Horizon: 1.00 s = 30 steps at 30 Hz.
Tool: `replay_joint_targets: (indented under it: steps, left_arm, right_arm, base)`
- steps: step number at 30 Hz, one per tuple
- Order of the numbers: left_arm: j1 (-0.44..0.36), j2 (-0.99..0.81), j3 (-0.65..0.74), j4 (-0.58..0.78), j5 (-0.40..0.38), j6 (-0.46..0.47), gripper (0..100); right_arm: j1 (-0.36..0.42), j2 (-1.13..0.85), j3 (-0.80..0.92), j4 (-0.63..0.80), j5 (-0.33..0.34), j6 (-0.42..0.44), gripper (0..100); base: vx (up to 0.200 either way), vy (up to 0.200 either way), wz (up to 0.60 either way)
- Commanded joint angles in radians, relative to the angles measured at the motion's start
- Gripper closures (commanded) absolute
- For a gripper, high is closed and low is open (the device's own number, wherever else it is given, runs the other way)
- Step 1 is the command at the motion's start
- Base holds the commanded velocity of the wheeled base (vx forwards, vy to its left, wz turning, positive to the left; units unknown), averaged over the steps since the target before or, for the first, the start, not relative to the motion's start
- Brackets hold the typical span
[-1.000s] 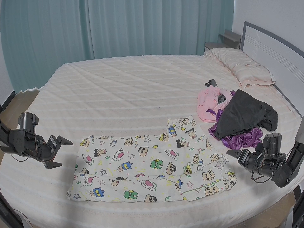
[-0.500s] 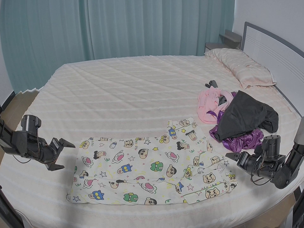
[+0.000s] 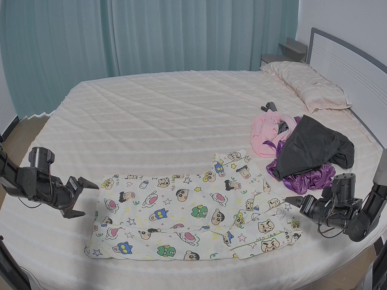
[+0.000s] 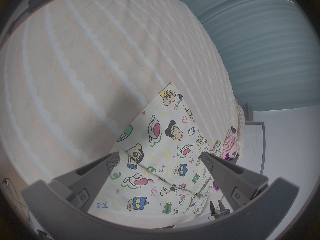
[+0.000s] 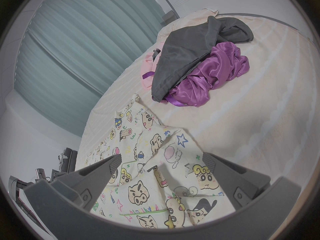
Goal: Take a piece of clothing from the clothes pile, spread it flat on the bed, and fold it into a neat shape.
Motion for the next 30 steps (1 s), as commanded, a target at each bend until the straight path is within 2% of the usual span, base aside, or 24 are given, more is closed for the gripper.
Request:
replay_joint_targets:
  steps: [1,4,16,19,23,30]
  left_arm:
    - [0.002,0.004,-0.001,0.000,-0.002,0.001,0]
    - [0.001,0.004,0.002,0.000,-0.002,0.004,0]
    - [0.001,-0.013,-0.012,-0.003,0.013,0.013,0]
    - [-0.004,0.012,-0.074,-0.032,0.044,0.030,0]
    - [-0.065,0.127,-0.194,-0.040,0.117,0.073,0]
    - [-0.154,0.339,-0.386,-0.042,0.165,0.242,0]
  right_arm:
    - [0.000,0.002,-0.002,-0.002,0.000,0.000,0]
    - [0.000,0.001,-0.002,0.000,0.000,0.000,0]
    - [0.000,-0.006,-0.002,-0.002,-0.001,0.000,0]
    - [0.002,-0.004,0.000,0.000,0.000,0.000,0]
    - [0.002,-0.004,0.000,0.000,-0.001,0.000,0]
    - [0.012,-0.004,0.011,-0.002,-0.003,-0.001,0]
  base:
    - [0.000,0.200,0.00]
    - [0.000,0.200,0.00]
    - [0.000,0.000,0.00]
    - [0.000,0.000,0.00]
    - [0.000,0.000,0.00]
    - [0.000,0.000,0.00]
